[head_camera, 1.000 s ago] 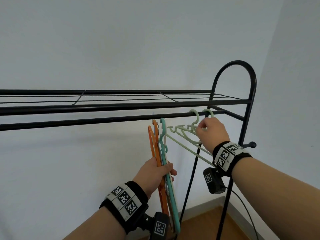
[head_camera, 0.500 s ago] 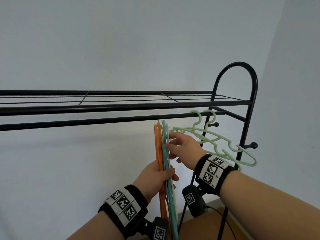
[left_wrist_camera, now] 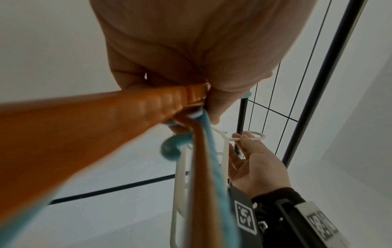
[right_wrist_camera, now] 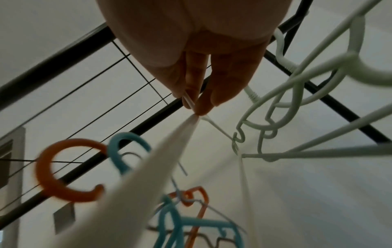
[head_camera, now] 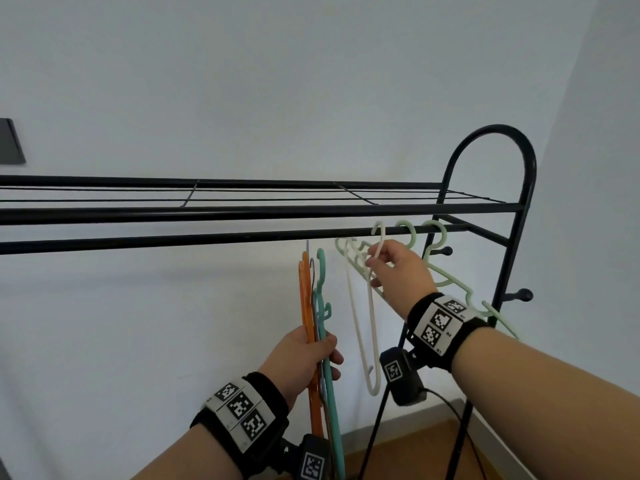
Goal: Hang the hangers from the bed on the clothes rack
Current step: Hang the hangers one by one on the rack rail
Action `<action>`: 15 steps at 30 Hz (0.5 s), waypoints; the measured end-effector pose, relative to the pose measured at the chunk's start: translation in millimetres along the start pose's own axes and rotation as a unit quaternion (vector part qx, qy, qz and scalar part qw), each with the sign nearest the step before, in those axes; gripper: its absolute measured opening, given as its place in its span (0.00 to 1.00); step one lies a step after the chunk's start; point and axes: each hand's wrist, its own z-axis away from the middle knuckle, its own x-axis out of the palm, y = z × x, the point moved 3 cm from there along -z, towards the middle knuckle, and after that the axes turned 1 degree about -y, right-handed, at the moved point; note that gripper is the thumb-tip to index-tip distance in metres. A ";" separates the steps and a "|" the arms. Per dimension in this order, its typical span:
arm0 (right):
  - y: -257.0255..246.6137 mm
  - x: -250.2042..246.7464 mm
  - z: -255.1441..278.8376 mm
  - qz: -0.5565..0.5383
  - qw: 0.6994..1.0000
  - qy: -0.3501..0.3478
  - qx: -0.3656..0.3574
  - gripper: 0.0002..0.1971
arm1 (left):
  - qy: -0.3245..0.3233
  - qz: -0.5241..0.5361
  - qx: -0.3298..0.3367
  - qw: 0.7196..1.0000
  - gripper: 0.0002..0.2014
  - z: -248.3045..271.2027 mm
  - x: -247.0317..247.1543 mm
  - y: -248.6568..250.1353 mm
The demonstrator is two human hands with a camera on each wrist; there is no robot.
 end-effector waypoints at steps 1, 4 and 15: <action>0.7 -2.3 -6.8 0.013 1.000 0.002 0.002 0.05 | 0.004 -0.008 0.004 1.000 0.08 1.4 -2.6 -1.0; 0.7 -7.4 -27.2 0.036 0.999 0.009 0.014 0.04 | 0.011 -0.023 0.014 1.000 0.10 5.1 -8.2 -0.9; 17.2 -3.3 -36.4 0.068 0.994 -0.046 0.071 0.08 | 0.020 -0.028 0.010 0.999 0.10 11.5 -13.2 1.1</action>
